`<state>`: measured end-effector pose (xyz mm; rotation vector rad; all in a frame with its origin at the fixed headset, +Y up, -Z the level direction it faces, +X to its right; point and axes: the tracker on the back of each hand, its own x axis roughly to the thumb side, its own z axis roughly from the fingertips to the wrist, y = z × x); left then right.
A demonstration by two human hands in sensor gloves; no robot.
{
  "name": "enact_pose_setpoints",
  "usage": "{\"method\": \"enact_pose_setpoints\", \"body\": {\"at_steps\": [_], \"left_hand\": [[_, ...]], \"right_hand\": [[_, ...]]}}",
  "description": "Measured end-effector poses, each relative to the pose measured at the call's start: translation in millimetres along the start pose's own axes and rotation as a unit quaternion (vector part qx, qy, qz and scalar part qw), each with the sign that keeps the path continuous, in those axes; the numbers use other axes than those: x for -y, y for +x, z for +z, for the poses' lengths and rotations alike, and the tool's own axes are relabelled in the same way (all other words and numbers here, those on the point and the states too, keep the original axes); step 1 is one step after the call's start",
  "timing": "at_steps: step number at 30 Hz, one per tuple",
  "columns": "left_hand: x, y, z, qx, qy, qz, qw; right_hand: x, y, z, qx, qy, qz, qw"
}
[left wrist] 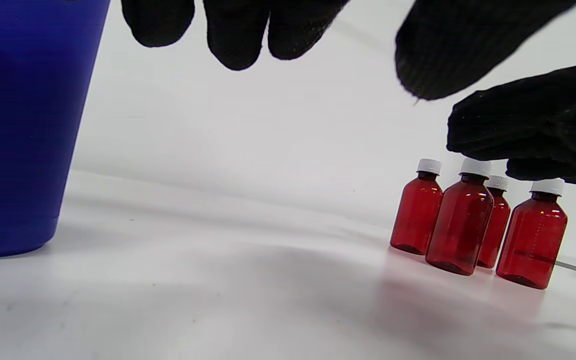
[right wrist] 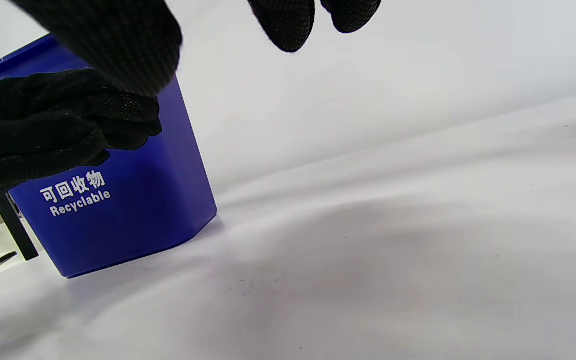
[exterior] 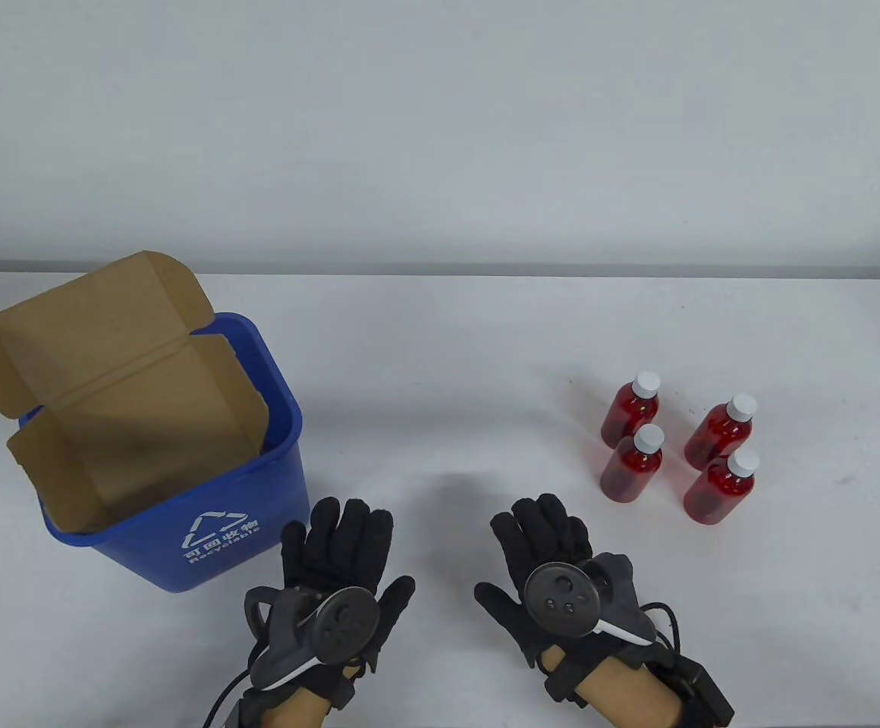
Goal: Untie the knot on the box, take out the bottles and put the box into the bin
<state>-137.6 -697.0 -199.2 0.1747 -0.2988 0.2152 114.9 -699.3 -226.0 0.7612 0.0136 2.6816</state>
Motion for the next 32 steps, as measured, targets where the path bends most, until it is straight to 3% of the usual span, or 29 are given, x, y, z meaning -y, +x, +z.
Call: {"method": "enact_pose_setpoints", "body": {"at_steps": [32], "left_hand": [[3.3, 3.0, -1.9, -0.005, -0.015, 0.01, 1.0]], "right_hand": [[-1.8, 1.2, 0.1, 0.006, 0.017, -0.021, 1.0]]}}
